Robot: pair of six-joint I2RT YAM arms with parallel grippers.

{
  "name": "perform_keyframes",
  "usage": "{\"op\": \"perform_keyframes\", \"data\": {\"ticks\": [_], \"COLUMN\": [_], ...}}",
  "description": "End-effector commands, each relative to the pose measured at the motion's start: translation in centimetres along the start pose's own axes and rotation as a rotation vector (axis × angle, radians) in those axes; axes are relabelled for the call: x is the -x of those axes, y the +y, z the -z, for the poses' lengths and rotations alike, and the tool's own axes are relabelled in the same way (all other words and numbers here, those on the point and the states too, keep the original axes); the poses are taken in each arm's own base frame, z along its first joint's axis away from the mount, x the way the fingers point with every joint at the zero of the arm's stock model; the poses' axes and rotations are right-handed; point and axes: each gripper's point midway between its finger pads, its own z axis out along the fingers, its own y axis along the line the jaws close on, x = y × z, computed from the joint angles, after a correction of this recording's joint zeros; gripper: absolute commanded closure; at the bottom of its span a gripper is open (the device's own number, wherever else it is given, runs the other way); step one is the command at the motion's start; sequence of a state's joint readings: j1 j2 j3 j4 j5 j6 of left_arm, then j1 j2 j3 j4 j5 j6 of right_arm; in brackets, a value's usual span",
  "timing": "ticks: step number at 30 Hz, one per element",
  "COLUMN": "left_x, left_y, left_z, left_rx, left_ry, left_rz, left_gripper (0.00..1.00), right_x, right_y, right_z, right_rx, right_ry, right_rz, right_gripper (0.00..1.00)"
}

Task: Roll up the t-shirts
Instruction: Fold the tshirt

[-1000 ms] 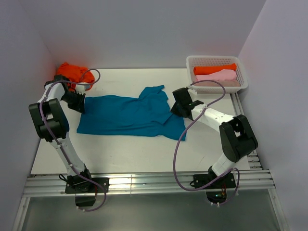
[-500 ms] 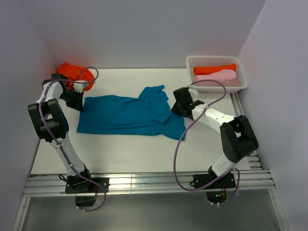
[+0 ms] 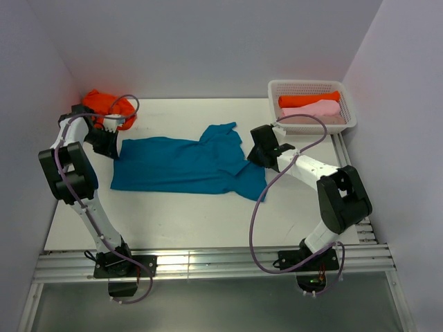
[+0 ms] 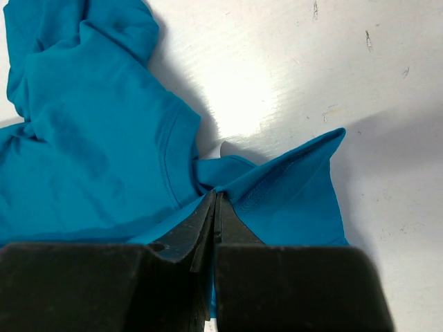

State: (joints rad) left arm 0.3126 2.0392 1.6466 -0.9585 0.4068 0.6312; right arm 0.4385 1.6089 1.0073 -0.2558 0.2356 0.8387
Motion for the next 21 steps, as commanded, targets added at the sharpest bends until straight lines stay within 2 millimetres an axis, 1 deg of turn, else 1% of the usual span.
{"op": "perform_keyframes", "data": {"ticks": [1,4,9,11,12,14,15,16,17,18,20,21], "left_x": [1.9,1.7,1.4,1.4,1.2,1.3,1.3,1.5,1.7,1.9,2.6,3.0], "left_y": [0.3,0.4,0.6,0.9,1.0,1.4,1.3,1.5,1.6,1.7,2.1,2.1], "left_z": [1.4,0.8,-0.2,-0.6,-0.8,-1.2,-1.3,-1.3,-1.1,-0.9,0.3,0.8], "left_rx": [0.011,0.002,-0.005,0.000,0.003,0.012,0.012,0.020,0.024,0.025,0.040,0.039], "left_ry": [-0.065,-0.058,-0.049,-0.051,-0.049,-0.056,-0.057,-0.067,-0.075,-0.085,-0.120,-0.138], "left_rz": [-0.009,0.005,0.016,0.020,0.022,0.021,0.021,0.017,0.013,0.010,0.004,-0.001], "left_gripper": [1.00,0.99,1.00,1.00,1.00,0.90,0.79,0.71,0.63,0.52,0.45,0.39], "right_x": [2.1,2.2,1.6,1.6,1.6,1.9,1.8,2.1,2.3,2.4,3.1,3.1], "right_y": [0.8,1.0,1.1,1.2,1.3,1.6,1.5,1.8,1.8,1.7,1.5,1.1], "right_z": [0.7,0.5,-0.4,-0.8,-0.9,-1.1,-1.1,-1.1,-0.9,-0.6,0.5,0.9], "right_rx": [0.021,0.026,0.016,0.016,0.017,0.013,0.002,0.002,-0.003,-0.012,-0.019,-0.029], "right_ry": [-0.058,-0.054,-0.034,-0.029,-0.026,-0.022,-0.014,-0.017,-0.022,-0.019,-0.042,-0.041], "right_rz": [-0.001,-0.001,0.014,0.023,0.025,0.039,0.051,0.051,0.052,0.050,0.037,0.026], "right_gripper": [1.00,1.00,1.00,0.92,0.83,0.71,0.61,0.57,0.50,0.47,0.44,0.43]}}
